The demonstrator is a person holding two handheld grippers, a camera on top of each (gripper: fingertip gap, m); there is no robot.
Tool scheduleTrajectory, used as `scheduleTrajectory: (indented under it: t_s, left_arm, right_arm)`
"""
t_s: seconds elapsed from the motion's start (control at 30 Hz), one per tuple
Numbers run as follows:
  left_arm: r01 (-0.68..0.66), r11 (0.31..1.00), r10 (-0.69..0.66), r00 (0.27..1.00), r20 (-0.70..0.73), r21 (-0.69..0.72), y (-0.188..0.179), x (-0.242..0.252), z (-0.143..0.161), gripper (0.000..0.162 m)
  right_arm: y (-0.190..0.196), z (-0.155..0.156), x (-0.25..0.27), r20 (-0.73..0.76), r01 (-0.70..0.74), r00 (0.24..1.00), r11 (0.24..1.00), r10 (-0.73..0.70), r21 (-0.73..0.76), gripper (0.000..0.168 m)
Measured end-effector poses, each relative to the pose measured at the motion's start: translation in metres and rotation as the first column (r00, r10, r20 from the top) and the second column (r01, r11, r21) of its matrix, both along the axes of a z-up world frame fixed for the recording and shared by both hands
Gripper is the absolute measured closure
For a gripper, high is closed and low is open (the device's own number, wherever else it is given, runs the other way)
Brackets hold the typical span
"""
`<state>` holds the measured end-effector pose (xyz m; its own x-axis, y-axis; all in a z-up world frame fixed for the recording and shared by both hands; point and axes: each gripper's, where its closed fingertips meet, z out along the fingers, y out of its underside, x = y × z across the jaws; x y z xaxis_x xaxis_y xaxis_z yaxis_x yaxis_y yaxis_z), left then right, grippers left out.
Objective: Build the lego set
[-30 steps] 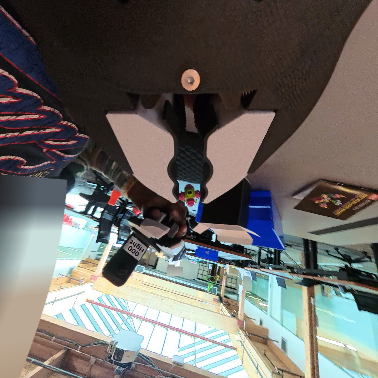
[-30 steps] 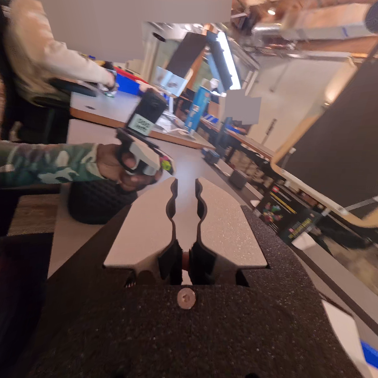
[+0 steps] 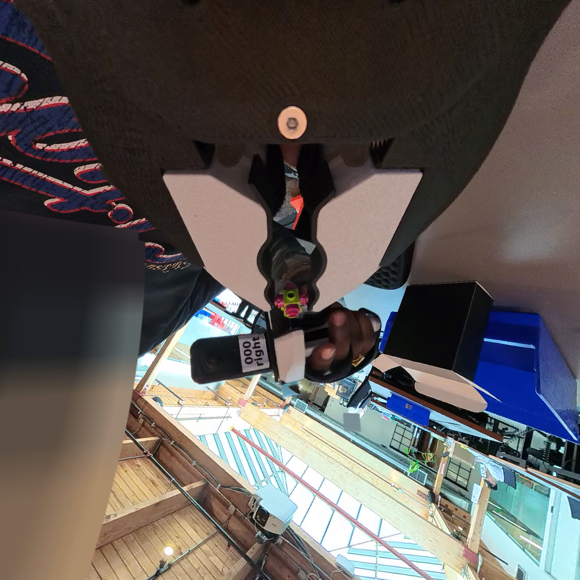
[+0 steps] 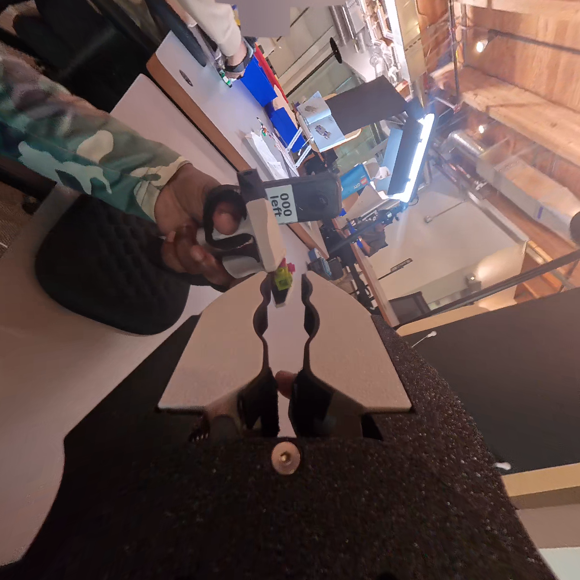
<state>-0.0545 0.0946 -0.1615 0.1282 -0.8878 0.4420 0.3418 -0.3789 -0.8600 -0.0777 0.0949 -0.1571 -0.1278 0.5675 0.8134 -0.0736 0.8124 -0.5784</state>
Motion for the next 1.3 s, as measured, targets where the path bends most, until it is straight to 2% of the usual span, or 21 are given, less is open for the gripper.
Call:
scheduleTrajectory:
  t_s: [0.13,0.4,0.53,0.77,0.87,1.0,1.13,1.2,1.3]
  left_arm:
    - [-0.005,1.0,0.005,1.0,-0.01,-0.023,0.0012,0.0,-0.0011,0.143]
    - [-0.037,0.999,0.037,0.999,-0.026,0.014,0.0007,-0.0061,0.0023,0.136]
    - [-0.039,0.999,0.039,0.999,-0.033,0.016,-0.0008,-0.0087,0.0036,0.144]
    - [-0.081,0.994,0.084,0.995,-0.046,0.066,0.0014,-0.0081,0.0045,0.145]
    - [-0.082,0.995,0.085,0.995,-0.05,0.06,0.002,-0.0079,0.0041,0.145]
    - [-0.058,0.998,0.059,0.998,-0.023,0.022,0.0019,-0.0081,0.0062,0.135]
    - [-0.075,0.997,0.076,0.995,-0.062,0.026,0.0028,-0.0081,0.0019,0.144]
    - [-0.089,0.995,0.092,0.993,-0.067,0.047,0.0034,-0.0082,0.0027,0.144]
    - [-0.107,0.989,0.115,0.991,-0.073,0.098,0.0028,-0.008,0.0046,0.144]
  right_arm:
    - [-0.0013,-0.0031,0.0003,0.025,0.01,1.0,0.999,-0.012,0.052,0.156]
    - [-0.0025,0.0031,0.0044,0.021,-0.027,0.999,0.998,0.029,-0.065,0.157]
    - [-0.0014,0.0025,0.0039,0.023,-0.015,1.0,0.998,0.016,-0.059,0.157]
    - [0.0005,0.004,0.0045,0.024,-0.019,0.999,0.993,0.021,-0.12,0.157]
    - [0.0013,0.0033,0.0046,0.021,-0.007,1.0,0.996,0.009,-0.085,0.157]
    - [0.0013,0.001,0.0029,0.021,-0.006,1.0,0.998,0.007,-0.057,0.157]
    - [0.0002,-0.0026,0.0014,0.034,0.0,0.999,0.999,0.001,-0.037,0.157]
    - [0.0011,-0.0016,0.0014,0.034,0.009,0.999,0.998,-0.007,-0.057,0.157]
    - [0.0009,0.0005,0.0017,0.037,-0.002,0.999,0.985,0.009,-0.173,0.157]
